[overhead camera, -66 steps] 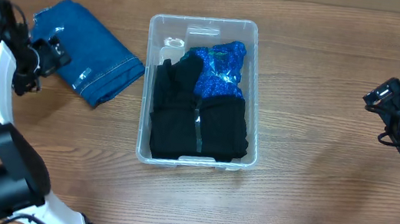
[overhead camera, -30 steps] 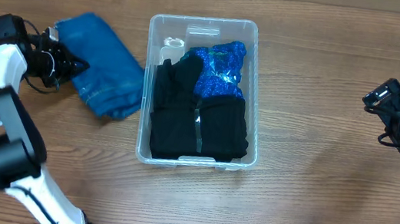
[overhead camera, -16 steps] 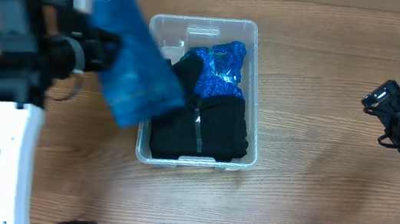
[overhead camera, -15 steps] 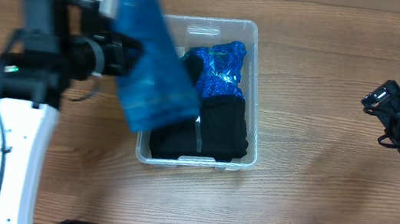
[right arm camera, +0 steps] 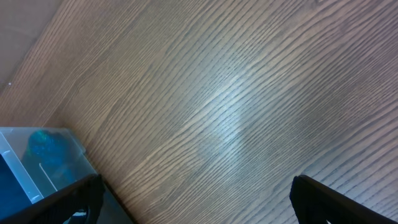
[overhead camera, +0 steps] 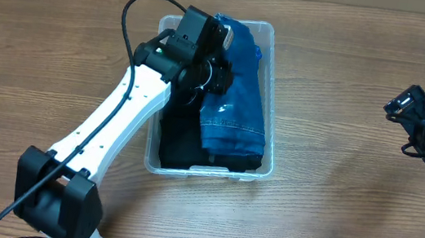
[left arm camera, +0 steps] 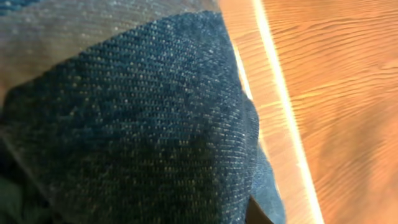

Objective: Pack container
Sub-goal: 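Lift the denim garment and lay it on top inside the bin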

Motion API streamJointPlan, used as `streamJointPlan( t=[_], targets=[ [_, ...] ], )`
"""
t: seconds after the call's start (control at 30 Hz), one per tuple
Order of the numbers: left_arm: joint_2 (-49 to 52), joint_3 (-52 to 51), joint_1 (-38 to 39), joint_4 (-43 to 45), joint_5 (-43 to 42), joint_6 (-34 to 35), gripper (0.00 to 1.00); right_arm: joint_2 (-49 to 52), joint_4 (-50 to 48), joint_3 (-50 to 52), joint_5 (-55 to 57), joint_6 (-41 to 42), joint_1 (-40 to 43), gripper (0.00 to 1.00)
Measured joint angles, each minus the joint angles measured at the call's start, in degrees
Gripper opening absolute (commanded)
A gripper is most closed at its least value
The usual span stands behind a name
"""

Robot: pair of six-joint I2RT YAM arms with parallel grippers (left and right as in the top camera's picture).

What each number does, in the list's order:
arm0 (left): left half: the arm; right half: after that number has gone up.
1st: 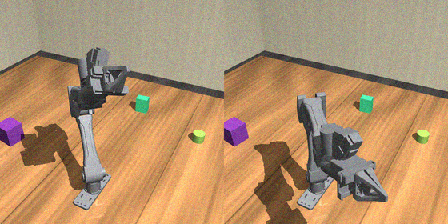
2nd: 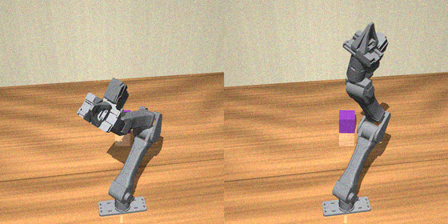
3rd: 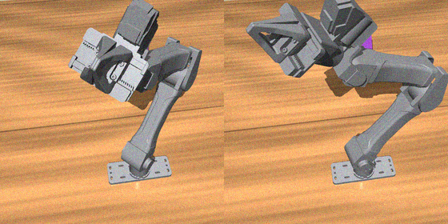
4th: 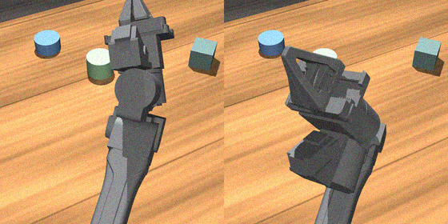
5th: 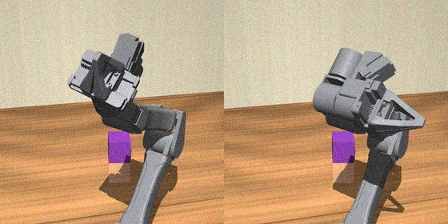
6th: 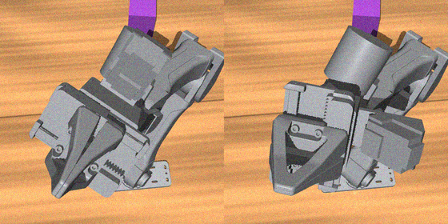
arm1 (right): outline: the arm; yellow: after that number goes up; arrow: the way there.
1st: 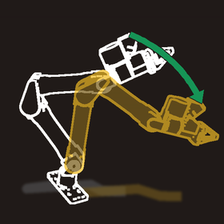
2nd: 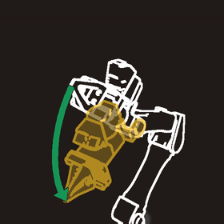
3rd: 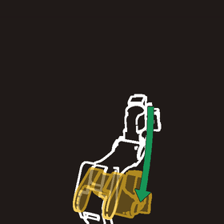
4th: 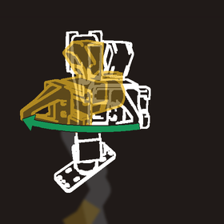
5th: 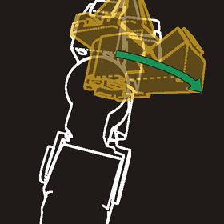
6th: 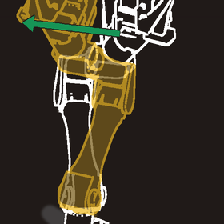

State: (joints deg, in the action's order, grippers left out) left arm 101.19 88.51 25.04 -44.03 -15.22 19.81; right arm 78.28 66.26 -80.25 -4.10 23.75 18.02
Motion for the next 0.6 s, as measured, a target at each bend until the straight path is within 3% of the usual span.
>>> streamJointPlan(
  t=[0.03,0.2,0.43,0.47,0.53,0.6],
  targets=[
    [0.2,0.1,0.0,-0.7,0.8,0.1,1.00,0.0,0.0,0.0,0.0,-0.1,0.0,1.00],
    [0.2,0.8,0.0,-9.2,13.5,-0.5,1.00,0.0,-0.2,0.0,0.0,-0.5,0.0,1.00],
    [-0.2,7.1,0.1,-10.0,30.6,-3.6,1.00,0.0,-0.2,0.0,0.0,-0.7,0.0,1.00],
    [-0.7,8.9,0.1,-8.7,31.3,-4.2,0.99,0.0,-0.2,0.0,0.0,-0.7,0.0,1.00],
    [-2.1,11.7,0.1,-1.7,28.4,-7.4,0.84,0.0,-0.2,0.0,0.0,-0.7,0.0,1.00],
    [-2.5,12.4,0.1,1.5,24.3,-9.3,0.86,0.0,-0.2,0.0,0.0,-0.7,0.0,1.00]
  ],
)
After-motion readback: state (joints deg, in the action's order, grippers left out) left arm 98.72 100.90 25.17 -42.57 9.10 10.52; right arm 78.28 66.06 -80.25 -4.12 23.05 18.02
